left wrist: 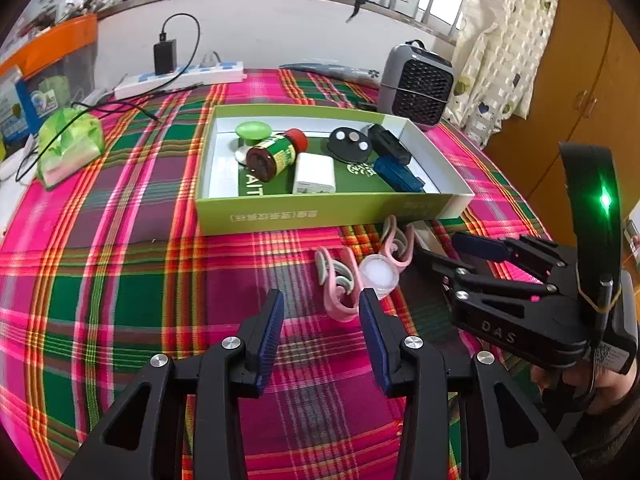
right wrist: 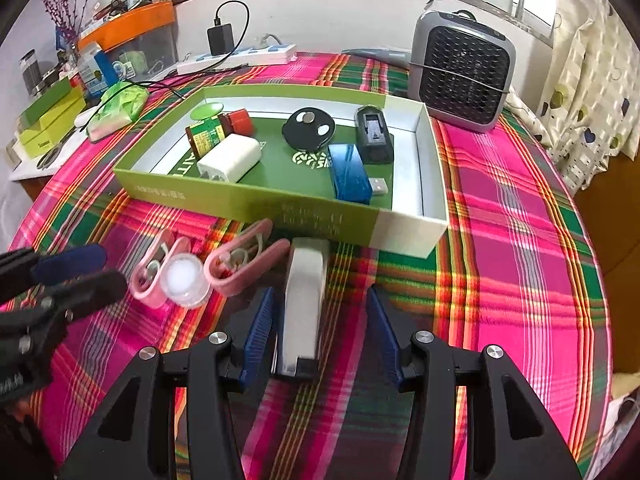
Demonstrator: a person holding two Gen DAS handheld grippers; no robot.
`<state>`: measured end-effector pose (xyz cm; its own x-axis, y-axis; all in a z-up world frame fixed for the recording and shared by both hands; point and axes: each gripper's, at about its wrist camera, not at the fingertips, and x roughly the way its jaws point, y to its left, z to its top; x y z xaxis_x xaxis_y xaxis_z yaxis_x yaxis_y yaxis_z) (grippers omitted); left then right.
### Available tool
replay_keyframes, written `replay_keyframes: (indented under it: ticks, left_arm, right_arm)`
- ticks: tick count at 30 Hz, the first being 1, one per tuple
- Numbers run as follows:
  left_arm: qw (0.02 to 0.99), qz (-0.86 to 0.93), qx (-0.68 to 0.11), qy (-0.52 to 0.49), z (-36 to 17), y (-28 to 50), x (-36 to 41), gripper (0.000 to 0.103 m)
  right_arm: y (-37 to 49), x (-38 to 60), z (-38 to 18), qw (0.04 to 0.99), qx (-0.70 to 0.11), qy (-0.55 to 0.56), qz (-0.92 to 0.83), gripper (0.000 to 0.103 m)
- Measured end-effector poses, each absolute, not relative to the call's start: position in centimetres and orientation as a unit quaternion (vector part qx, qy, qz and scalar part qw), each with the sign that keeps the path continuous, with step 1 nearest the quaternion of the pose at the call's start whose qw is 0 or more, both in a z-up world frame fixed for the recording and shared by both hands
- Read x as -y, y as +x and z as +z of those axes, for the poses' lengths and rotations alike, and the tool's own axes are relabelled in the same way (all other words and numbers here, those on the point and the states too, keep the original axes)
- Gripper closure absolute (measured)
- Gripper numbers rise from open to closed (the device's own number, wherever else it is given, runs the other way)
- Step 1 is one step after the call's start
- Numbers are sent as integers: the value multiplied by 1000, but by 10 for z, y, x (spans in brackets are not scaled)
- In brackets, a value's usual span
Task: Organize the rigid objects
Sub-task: 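Close the right tool on the silver stapler while the left tool approaches the pink clips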
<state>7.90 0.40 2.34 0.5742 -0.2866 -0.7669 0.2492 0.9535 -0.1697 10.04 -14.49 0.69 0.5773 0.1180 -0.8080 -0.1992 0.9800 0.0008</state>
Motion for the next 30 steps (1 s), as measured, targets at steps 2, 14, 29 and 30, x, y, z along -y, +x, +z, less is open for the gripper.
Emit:
replay_keyframes:
  ticks: [2, 14, 29, 30]
  left_arm:
    - [886, -151, -439, -16, 22, 79, 0, 65]
    - [882, -139, -450, 10, 15, 85, 14, 65]
    - [880, -121, -459, 24, 9, 102, 8, 65]
    - [880, -121, -458, 25, 9, 103, 8, 65]
  right_arm:
    - [102, 145, 7, 887, -451, -45, 89, 54]
    - [103, 152, 7, 890, -444, -47, 93, 63]
    - [100, 165, 8, 891, -441, -41, 97, 78]
    - [100, 167, 8, 892, -441, -39, 96, 78]
